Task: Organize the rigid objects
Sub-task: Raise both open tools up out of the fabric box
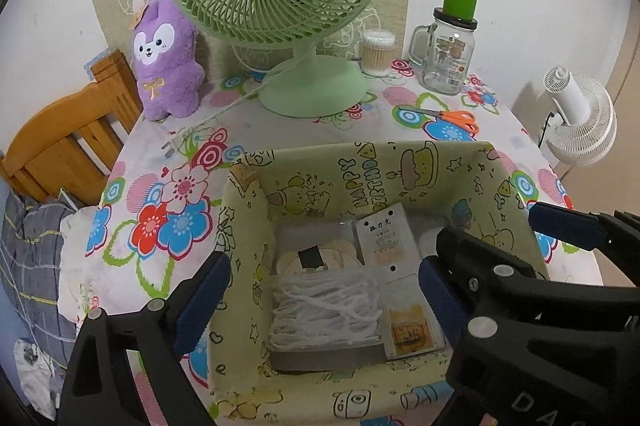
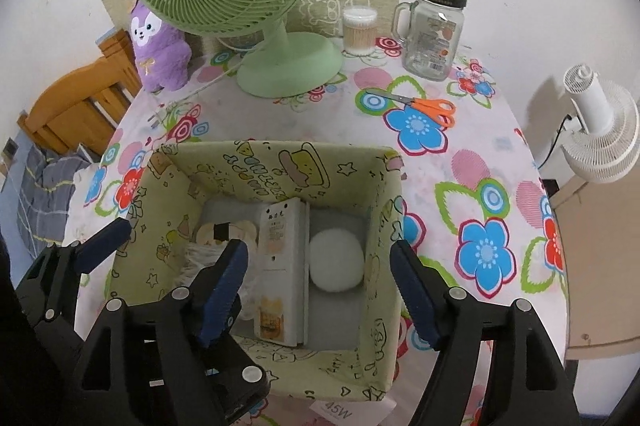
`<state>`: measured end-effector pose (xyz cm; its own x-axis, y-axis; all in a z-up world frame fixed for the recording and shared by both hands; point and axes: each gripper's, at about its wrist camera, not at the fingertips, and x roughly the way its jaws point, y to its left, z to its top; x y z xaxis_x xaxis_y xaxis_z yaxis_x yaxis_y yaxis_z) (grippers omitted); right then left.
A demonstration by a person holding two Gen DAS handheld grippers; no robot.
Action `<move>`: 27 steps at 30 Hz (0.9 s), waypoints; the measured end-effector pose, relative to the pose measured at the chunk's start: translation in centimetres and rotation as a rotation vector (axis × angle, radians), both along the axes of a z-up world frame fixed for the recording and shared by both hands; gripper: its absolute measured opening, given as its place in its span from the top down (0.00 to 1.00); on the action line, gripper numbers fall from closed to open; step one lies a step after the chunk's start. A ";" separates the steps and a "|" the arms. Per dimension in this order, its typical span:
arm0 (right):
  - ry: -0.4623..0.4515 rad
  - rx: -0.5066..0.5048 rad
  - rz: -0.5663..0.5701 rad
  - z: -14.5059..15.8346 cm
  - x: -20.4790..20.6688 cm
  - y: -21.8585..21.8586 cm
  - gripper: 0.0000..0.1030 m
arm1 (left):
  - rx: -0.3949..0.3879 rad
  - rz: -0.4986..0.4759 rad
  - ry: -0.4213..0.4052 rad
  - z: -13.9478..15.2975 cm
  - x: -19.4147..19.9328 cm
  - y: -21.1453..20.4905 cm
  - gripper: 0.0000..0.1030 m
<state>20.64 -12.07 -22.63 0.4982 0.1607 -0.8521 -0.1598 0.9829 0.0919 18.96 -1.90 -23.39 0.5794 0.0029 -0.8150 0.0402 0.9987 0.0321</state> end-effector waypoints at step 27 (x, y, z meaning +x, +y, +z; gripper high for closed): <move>-0.113 0.022 -0.030 5.5 -5.6 -2.3 0.11 | -0.027 -0.001 -0.051 5.6 -4.8 -0.8 0.00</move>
